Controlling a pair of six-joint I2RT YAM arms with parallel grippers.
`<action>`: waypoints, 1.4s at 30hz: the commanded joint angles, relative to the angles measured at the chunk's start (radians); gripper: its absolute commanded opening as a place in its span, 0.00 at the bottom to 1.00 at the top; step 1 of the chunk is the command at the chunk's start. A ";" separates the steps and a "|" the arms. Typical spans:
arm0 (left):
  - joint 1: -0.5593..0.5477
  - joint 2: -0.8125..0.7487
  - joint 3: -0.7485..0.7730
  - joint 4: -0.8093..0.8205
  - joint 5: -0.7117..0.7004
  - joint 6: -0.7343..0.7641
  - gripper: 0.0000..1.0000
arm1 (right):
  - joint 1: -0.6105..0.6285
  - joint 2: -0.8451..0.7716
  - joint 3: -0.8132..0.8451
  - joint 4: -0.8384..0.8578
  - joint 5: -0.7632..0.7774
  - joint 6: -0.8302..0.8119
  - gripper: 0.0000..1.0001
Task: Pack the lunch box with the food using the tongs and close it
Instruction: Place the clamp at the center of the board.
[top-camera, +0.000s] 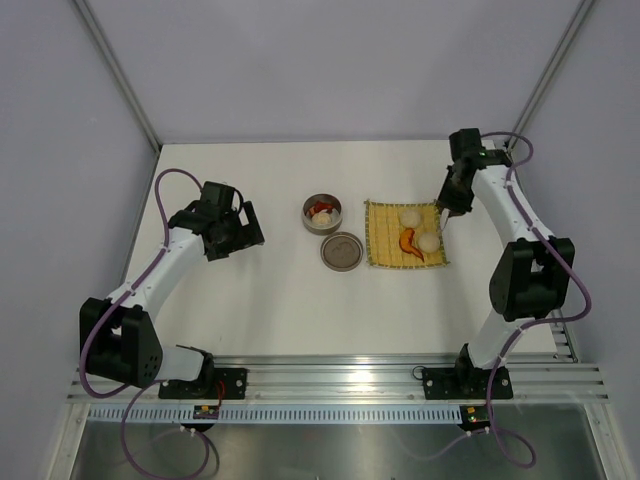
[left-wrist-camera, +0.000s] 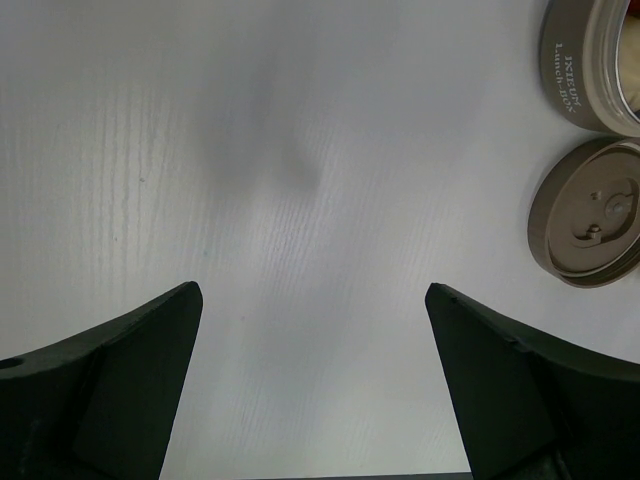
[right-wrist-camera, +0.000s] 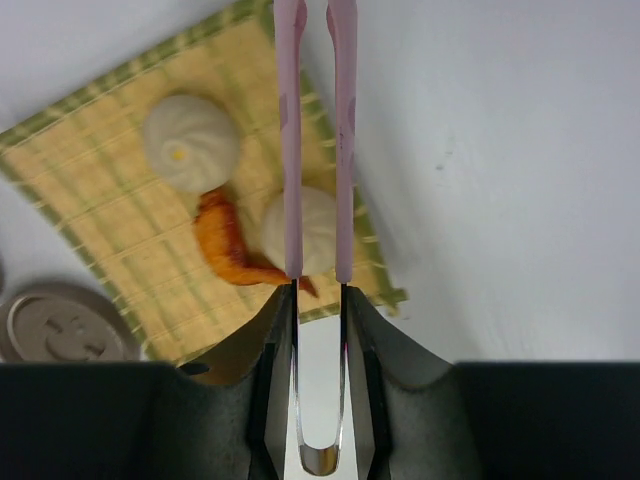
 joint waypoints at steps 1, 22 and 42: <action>0.005 -0.018 0.013 0.027 0.009 0.010 0.99 | -0.067 -0.095 -0.081 0.074 0.041 -0.035 0.31; 0.007 -0.021 0.039 0.000 0.008 0.016 0.99 | -0.204 0.135 -0.228 0.359 0.150 -0.077 0.39; 0.004 -0.024 0.042 0.021 0.037 0.025 0.99 | 0.069 -0.082 -0.173 0.232 0.076 -0.038 0.82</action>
